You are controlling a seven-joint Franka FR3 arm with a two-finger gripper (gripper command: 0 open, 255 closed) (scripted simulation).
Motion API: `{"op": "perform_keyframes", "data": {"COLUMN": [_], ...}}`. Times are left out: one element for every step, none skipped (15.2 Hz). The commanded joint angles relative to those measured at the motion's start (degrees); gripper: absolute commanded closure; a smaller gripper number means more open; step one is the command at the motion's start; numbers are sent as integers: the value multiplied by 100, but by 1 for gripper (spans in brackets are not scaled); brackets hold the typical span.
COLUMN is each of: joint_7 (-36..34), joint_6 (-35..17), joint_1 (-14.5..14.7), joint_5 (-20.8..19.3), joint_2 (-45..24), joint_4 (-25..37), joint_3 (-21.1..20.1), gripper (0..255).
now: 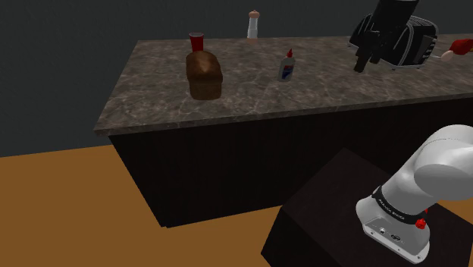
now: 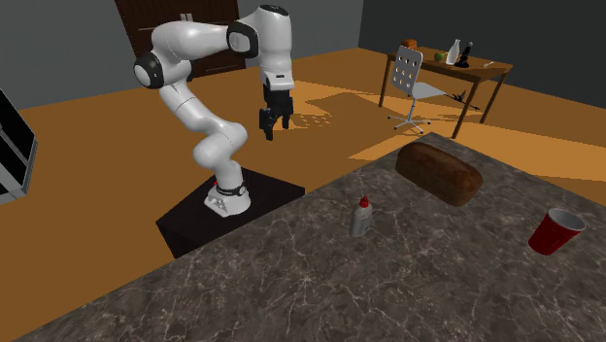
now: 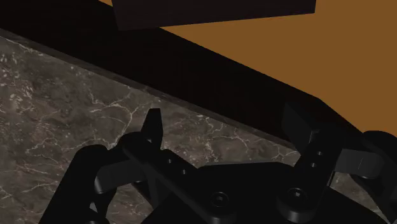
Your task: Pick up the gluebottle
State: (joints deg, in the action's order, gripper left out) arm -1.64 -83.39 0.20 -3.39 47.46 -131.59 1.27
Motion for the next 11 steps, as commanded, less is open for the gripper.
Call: {"op": "perform_keyframes", "data": {"joint_7": [0,-118,-232,-340,-444,-542,-636,-724,-809,-889,-965], "joint_6": [0,-91,-177,-257,-331,-400,-463,-520,-572,-618,-659], "joint_1": [0,-41,-79,-114,-146,-176,-205,-233,-258,-283,-306], "joint_5": [0,104,208,313,419,527,638,751,867,985,1108], "joint_2": [0,-249,-496,-740,-982,-1221,-1459,-1694,-1927,-2158,-2387], "joint_4": [0,132,270,411,557,706,859,1016,1176,1339,1506], "joint_3": [0,41,85,132,183,235,290,347,408,471,536], "gripper": [0,0,0,0,0,0,0,0,0,0,0]}}
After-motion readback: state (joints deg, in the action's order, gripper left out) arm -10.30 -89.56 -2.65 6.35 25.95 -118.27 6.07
